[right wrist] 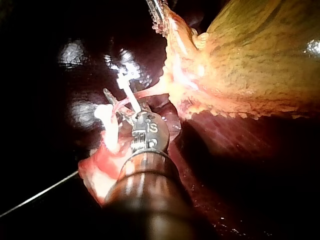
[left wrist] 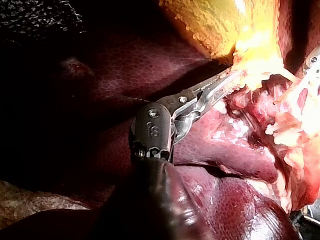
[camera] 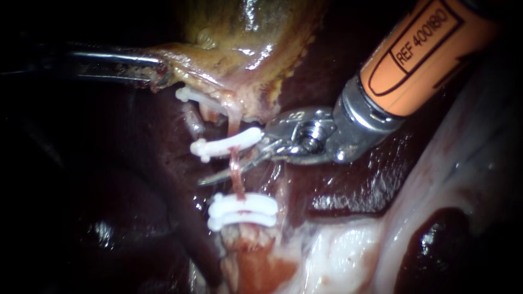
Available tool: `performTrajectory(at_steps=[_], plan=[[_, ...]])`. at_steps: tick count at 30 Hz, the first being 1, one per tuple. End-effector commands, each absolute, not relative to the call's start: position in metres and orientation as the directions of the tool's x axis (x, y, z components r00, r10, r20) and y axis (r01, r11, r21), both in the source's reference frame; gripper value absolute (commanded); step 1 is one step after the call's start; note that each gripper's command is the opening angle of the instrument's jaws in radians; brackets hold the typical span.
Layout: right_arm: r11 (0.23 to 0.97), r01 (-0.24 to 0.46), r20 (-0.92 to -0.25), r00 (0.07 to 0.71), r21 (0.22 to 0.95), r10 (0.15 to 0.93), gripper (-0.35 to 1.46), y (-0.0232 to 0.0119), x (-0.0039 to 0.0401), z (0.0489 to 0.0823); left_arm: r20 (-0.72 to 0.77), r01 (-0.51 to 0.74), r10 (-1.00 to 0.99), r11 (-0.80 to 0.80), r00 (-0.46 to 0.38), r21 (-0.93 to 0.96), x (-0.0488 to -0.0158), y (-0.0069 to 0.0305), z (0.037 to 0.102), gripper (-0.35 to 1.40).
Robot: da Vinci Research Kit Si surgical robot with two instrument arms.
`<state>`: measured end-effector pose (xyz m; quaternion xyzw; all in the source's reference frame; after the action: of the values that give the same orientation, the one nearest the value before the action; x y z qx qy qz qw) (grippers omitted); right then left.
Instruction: Go to the cutting position right tube
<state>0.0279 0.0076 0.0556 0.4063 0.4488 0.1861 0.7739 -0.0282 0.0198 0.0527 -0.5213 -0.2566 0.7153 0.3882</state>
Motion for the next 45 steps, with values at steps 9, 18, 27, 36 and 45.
performTrajectory(at_steps=[9, 18, 27, 36, 45], plan=[[0.607, 0.08, -0.55, 0.53, 0.79, 0.645, 1.04, 0.0069, 0.0273, 0.0572, -0.547, -0.289, 0.823, -0.567, -0.155, -0.771, -0.0282, 0.0198, 0.0527, -0.35], [0.609, 0.089, -0.554, 0.533, 0.788, 0.639, 1.12, 0.0072, 0.0253, 0.0586, -0.547, -0.289, 0.823, -0.567, -0.155, -0.771, -0.0282, 0.0198, 0.0527, -0.35], [0.613, 0.091, -0.552, 0.552, 0.785, 0.625, 1.17, 0.0077, 0.0229, 0.0596, -0.547, -0.289, 0.822, -0.568, -0.155, -0.771, -0.0282, 0.0197, 0.0528, -0.35], [0.609, 0.094, -0.548, 0.558, 0.788, 0.623, 1.17, 0.0079, 0.0206, 0.0594, -0.548, -0.289, 0.822, -0.568, -0.155, -0.77, -0.0281, 0.0197, 0.0529, -0.35], [0.605, 0.095, -0.543, 0.565, 0.791, 0.621, 1.17, 0.0079, 0.0191, 0.0592, -0.548, -0.289, 0.822, -0.568, -0.155, -0.771, -0.0281, 0.0197, 0.0529, -0.35]])
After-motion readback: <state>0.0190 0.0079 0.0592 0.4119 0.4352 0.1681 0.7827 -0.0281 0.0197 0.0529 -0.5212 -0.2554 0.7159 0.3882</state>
